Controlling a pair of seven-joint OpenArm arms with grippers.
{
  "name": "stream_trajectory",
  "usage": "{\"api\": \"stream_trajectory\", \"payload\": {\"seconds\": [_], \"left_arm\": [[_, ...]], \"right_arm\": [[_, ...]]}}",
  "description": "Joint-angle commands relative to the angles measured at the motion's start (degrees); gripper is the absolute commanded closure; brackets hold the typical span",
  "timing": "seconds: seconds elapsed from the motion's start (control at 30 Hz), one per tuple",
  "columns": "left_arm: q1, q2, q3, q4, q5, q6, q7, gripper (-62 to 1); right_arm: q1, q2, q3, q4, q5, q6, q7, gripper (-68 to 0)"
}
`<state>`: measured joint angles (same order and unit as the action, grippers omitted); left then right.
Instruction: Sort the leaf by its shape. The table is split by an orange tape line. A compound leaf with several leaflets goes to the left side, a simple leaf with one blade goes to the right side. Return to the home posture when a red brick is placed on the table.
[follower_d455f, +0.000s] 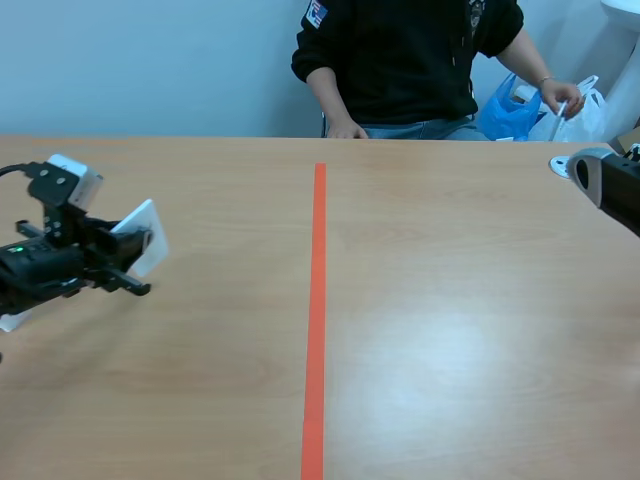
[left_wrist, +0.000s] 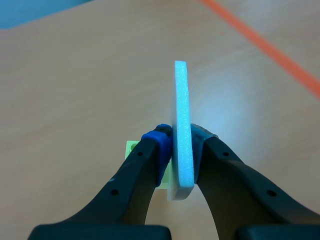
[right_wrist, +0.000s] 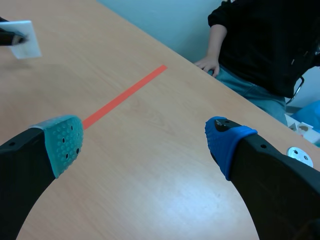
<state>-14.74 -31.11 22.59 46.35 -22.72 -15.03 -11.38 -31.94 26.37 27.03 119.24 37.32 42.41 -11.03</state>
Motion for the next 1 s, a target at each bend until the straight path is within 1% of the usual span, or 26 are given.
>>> {"api": "stream_trajectory", "payload": {"seconds": [0.0,0.13,0.3,0.57,0.63,0.7,0.73,0.87,0.9,0.97], "left_arm": [[0.94,-1.27,-1.46,0.96,-0.94,0.24,-1.11,-4.2],[4.48,-3.39,-5.44,0.96,-1.62,0.33,-1.22,-4.2],[8.13,-4.09,-9.27,0.96,-1.7,0.57,-1.2,-4.2],[10.16,-3.8,-9.92,0.96,-1.73,0.87,-1.88,-4.3],[10.14,-3.82,-9.92,0.96,-1.73,1.64,-1.88,-4.6],[10.14,-3.82,-9.92,0.96,-1.7,2.73,-1.84,-8.8],[10.14,-3.82,-9.92,0.96,-1.7,3.15,-1.81,-12.7],[10.14,-3.82,-9.92,0.96,-1.7,3.34,-1.66,-33.5],[10.14,-3.82,-9.92,0.96,-1.7,3.34,-1.66,-36.8],[10.14,-3.82,-9.9,0.96,-1.7,3.34,-1.66,-40.7]], "right_arm": [[0.7,0.76,1.09,-0.2,0.42,0.31,0.85,-50.0],[0.7,0.76,1.09,-0.2,0.42,0.31,0.83,-50.0],[0.7,0.76,1.09,-0.2,0.42,0.31,0.83,-50.0],[0.7,0.76,1.09,-0.2,0.42,0.31,0.85,-50.0],[0.7,0.76,1.09,-0.2,0.42,0.31,0.85,-50.0],[0.7,0.76,1.09,-0.2,0.42,0.31,0.85,-50.0],[0.7,0.76,1.09,-0.2,0.42,0.31,0.85,-50.0],[0.7,0.76,1.09,-0.2,0.42,0.31,0.85,-50.0],[0.7,0.76,1.09,-0.2,0.42,0.31,0.85,-50.0],[0.7,0.76,1.09,-0.2,0.42,0.31,0.85,-50.0]]}}
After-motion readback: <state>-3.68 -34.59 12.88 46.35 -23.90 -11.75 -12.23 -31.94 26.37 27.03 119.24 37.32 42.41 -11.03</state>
